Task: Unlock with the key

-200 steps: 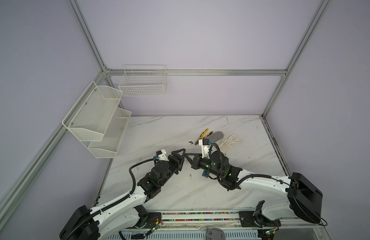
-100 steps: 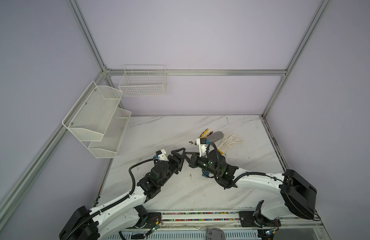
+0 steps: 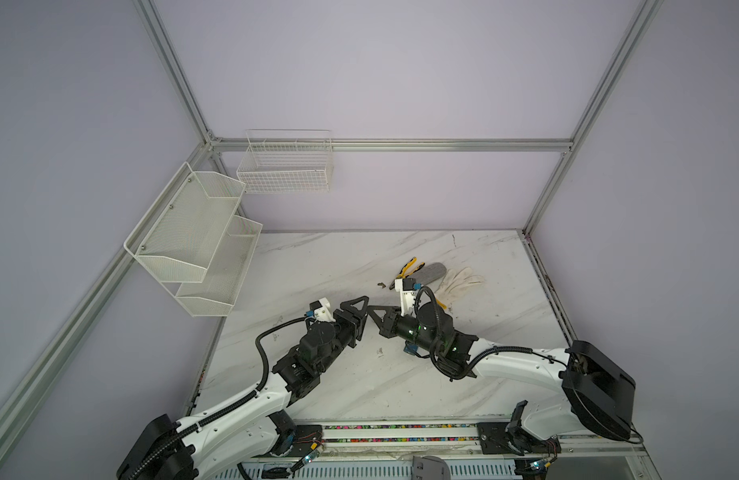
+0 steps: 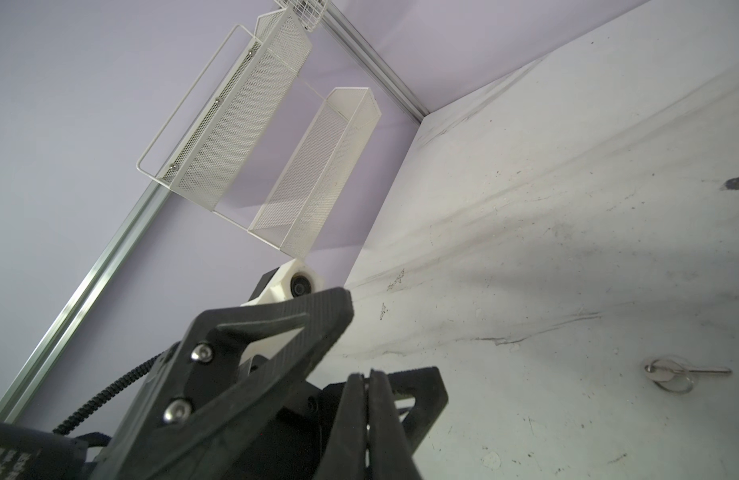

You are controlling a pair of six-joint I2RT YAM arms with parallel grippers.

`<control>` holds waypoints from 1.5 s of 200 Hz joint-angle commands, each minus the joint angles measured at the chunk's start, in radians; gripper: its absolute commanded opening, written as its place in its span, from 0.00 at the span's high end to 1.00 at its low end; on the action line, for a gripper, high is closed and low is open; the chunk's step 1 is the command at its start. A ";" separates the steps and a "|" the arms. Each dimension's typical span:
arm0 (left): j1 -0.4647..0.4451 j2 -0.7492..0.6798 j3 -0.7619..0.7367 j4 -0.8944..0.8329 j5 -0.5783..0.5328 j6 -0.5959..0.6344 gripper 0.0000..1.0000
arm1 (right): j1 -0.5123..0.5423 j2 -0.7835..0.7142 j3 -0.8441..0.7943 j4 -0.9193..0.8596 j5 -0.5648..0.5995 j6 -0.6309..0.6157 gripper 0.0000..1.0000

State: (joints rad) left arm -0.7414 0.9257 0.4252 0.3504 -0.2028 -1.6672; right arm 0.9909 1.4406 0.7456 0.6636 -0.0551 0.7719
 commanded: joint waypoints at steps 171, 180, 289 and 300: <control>-0.004 0.010 0.114 0.020 0.016 0.002 0.90 | 0.000 -0.105 -0.073 0.083 0.051 -0.050 1.00; -0.004 0.011 0.117 0.019 0.019 0.004 0.90 | 0.000 -0.106 -0.073 0.082 0.050 -0.056 1.00; -0.005 0.001 0.135 -0.021 0.031 0.026 1.00 | 0.000 -0.141 -0.037 0.039 0.042 -0.195 1.00; -0.005 0.001 0.137 -0.027 0.031 0.036 1.00 | 0.000 -0.147 -0.032 0.026 0.043 -0.202 1.00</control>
State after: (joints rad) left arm -0.7422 0.9352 0.4713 0.3351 -0.1864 -1.6752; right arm 0.9909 1.3361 0.6731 0.6956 -0.0193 0.6128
